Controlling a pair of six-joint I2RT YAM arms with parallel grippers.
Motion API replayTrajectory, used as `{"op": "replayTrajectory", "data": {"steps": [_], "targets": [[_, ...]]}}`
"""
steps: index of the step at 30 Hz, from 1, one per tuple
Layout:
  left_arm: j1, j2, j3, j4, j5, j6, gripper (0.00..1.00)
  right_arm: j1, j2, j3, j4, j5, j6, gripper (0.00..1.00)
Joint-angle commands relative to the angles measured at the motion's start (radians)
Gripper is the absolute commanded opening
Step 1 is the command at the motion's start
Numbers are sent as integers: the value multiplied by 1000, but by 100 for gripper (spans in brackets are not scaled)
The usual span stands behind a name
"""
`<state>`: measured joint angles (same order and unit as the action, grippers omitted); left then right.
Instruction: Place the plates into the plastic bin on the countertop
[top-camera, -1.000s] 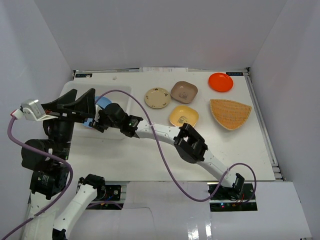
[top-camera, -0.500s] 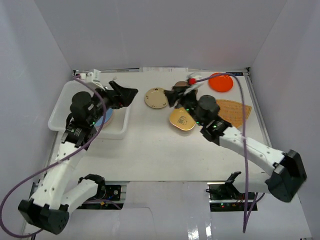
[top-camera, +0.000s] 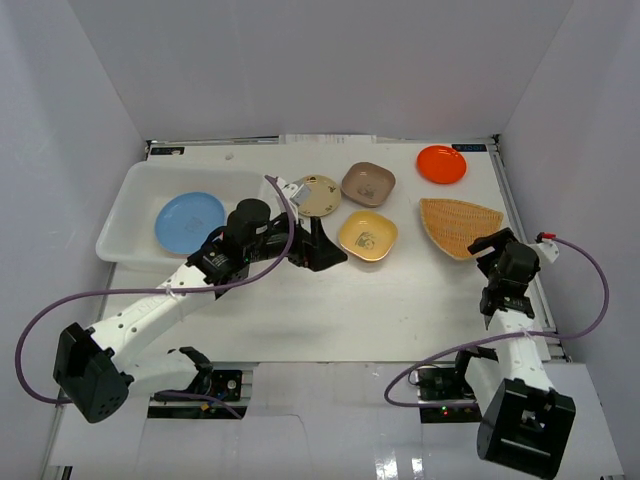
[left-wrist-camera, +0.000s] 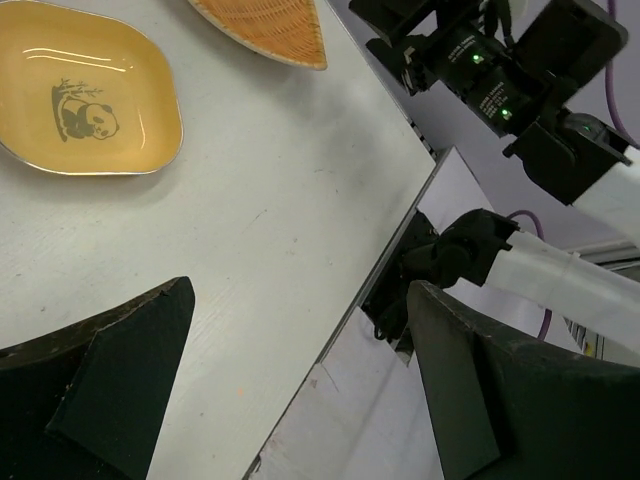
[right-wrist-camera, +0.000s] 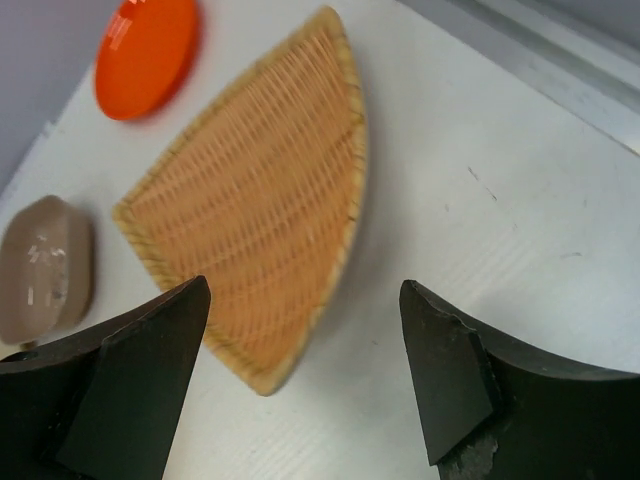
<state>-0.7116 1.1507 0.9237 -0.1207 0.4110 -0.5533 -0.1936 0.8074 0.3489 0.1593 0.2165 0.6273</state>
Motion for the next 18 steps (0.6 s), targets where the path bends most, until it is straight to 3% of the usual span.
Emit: {"op": "replayTrajectory", "data": {"steps": [1, 3, 10, 13, 14, 16, 17, 18], "targets": [[-11, -35, -2, -28, 43, 64, 98, -84, 81, -25, 61, -173, 94, 83], [-12, -68, 13, -74, 54, 90, 98, -119, 160, -15, 103, -277, 123, 84], [-12, -161, 0, -174, 35, 200, 98, -121, 334, -24, 262, -377, 248, 80], [-12, -163, -13, -172, 28, 220, 98, -121, 409, -36, 347, -407, 307, 64], [-12, -167, -16, -168, 16, 223, 98, -121, 433, -40, 356, -408, 319, 53], [-12, -198, -26, -146, 3, 228, 98, -122, 441, -59, 404, -404, 351, 45], [-12, -212, -26, -143, -18, 230, 98, -121, 432, -77, 413, -391, 357, 30], [-12, -238, -23, -139, -34, 231, 98, -121, 420, -85, 421, -384, 362, 23]]}}
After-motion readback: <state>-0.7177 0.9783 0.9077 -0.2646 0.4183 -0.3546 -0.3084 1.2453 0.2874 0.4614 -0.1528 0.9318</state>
